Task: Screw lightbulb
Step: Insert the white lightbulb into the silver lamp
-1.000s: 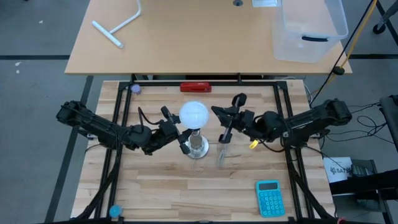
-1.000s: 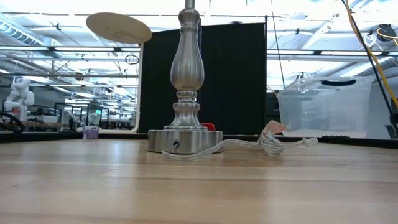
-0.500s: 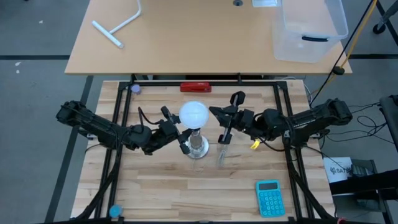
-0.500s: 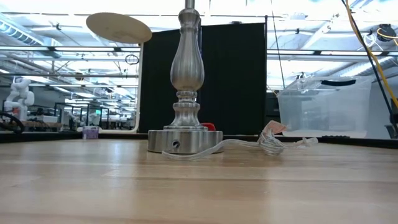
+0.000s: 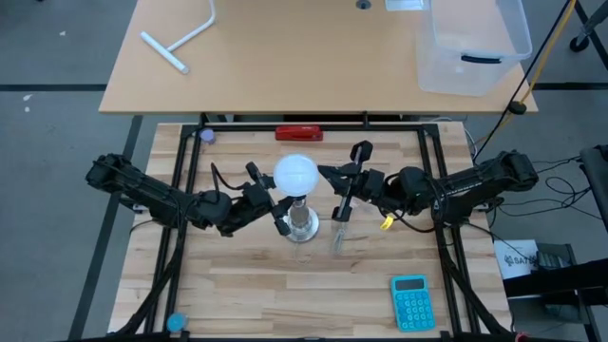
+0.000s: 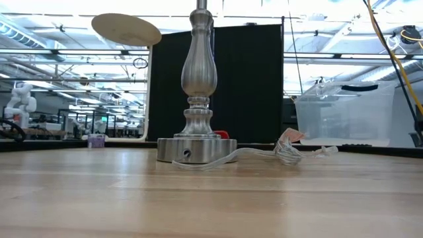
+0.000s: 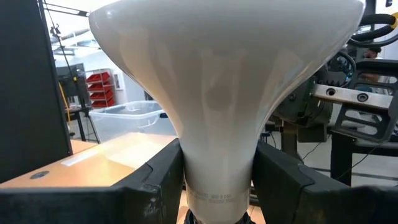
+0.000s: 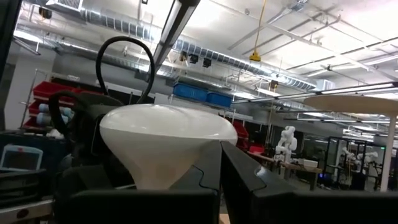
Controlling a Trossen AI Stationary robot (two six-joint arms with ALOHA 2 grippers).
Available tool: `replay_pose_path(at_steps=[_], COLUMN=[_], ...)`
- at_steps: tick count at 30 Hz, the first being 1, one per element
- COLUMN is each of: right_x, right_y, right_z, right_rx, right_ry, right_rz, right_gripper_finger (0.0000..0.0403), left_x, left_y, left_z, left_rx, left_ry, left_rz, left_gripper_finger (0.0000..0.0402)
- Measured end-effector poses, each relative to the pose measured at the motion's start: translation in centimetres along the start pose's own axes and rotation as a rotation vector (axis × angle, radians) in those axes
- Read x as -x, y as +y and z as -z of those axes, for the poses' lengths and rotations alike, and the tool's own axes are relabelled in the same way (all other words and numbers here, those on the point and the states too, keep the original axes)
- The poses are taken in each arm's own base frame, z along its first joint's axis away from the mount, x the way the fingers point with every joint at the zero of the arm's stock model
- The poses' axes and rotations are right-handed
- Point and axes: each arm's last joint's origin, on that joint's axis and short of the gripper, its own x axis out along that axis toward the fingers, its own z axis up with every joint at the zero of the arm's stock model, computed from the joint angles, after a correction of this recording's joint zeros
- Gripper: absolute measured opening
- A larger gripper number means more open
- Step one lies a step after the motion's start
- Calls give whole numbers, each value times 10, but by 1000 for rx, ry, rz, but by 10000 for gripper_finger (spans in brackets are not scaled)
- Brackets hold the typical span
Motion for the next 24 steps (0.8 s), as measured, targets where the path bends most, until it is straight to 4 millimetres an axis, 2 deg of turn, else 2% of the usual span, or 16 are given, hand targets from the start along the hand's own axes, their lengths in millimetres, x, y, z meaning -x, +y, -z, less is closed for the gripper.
replay_pose_path(at_steps=[14, 24], right_x=[6, 7], right_y=[15, 11], right_z=[-1, -10], right_rx=[73, 92], right_ry=[40, 1], right_rz=[-51, 90], right_gripper_finger=[0, 0], left_x=[0, 0], left_y=[0, 0], left_z=[0, 0], left_rx=[0, 0], left_ry=[-1, -1], left_rz=[2, 2], left_gripper_finger=[163, 163])
